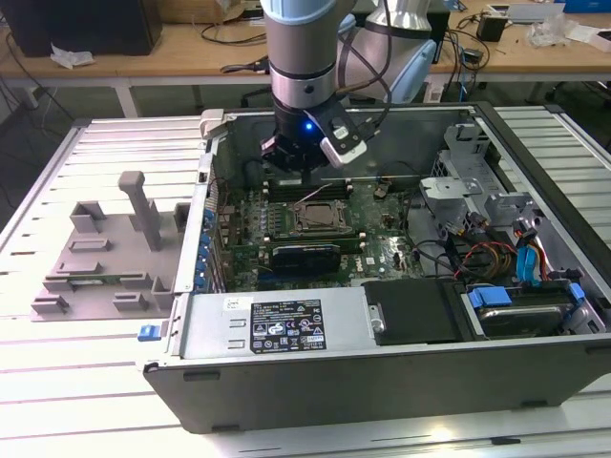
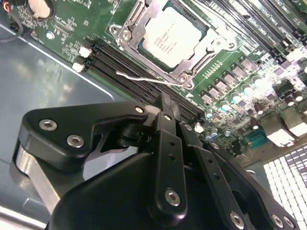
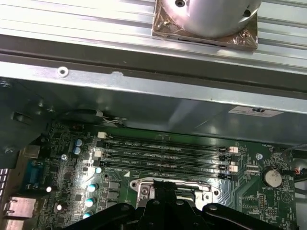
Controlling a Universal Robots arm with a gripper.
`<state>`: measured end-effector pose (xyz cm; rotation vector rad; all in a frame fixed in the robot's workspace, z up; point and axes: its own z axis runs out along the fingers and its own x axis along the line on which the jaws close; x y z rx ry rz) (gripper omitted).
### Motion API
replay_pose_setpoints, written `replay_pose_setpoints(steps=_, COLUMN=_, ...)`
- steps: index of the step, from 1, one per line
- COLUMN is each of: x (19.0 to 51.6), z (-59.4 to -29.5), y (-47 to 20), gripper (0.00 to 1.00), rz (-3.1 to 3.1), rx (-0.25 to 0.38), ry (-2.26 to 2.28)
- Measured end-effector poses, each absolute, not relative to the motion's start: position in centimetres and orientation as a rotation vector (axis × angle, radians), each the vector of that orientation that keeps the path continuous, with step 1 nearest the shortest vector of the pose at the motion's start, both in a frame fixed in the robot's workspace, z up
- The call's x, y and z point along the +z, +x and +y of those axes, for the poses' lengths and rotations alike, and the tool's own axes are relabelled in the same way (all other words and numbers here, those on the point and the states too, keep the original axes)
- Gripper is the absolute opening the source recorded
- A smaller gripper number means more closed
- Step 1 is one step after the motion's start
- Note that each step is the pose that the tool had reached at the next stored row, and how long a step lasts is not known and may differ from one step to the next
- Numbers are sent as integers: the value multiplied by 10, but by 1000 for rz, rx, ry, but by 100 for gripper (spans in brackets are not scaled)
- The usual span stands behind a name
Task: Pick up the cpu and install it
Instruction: 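Install the first cpu locking lever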
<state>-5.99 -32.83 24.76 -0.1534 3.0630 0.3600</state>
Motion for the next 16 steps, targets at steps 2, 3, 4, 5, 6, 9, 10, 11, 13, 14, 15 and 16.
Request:
replay_pose_setpoints(steps=2, x=245, z=-328, y=-60, gripper=11, rz=3062, rx=359, ry=-129)
replay_pose_setpoints(steps=3, x=244, z=-328, y=-60, gripper=11, rz=3061, rx=359, ry=-115)
replay_pose_setpoints(steps=4, x=242, z=-328, y=-59, gripper=11, rz=3061, rx=358, ry=-102)
replay_pose_setpoints(steps=5, x=240, z=-328, y=-59, gripper=11, rz=3060, rx=357, ry=-80)
replay_pose_setpoints(steps=6, x=238, z=-328, y=-58, gripper=11, rz=3060, rx=356, ry=-66)
replay_pose_setpoints(steps=9, x=234, z=-327, y=-49, gripper=11, rz=3059, rx=354, ry=-51)
replay_pose_setpoints(steps=10, x=233, z=-326, y=-49, gripper=11, rz=3059, rx=354, ry=-51)
replay_pose_setpoints(steps=11, x=233, z=-324, y=-48, gripper=11, rz=3059, rx=354, ry=-51)
replay_pose_setpoints(steps=13, x=231, z=-319, y=-48, gripper=11, rz=3058, rx=351, ry=-52)
replay_pose_setpoints(steps=14, x=230, z=-317, y=-48, gripper=11, rz=3056, rx=350, ry=-52)
replay_pose_setpoints(steps=15, x=230, z=-316, y=-48, gripper=11, rz=3054, rx=347, ry=-52)
replay_pose_setpoints(steps=16, x=229, z=-316, y=-48, gripper=11, rz=3051, rx=343, ry=-52)
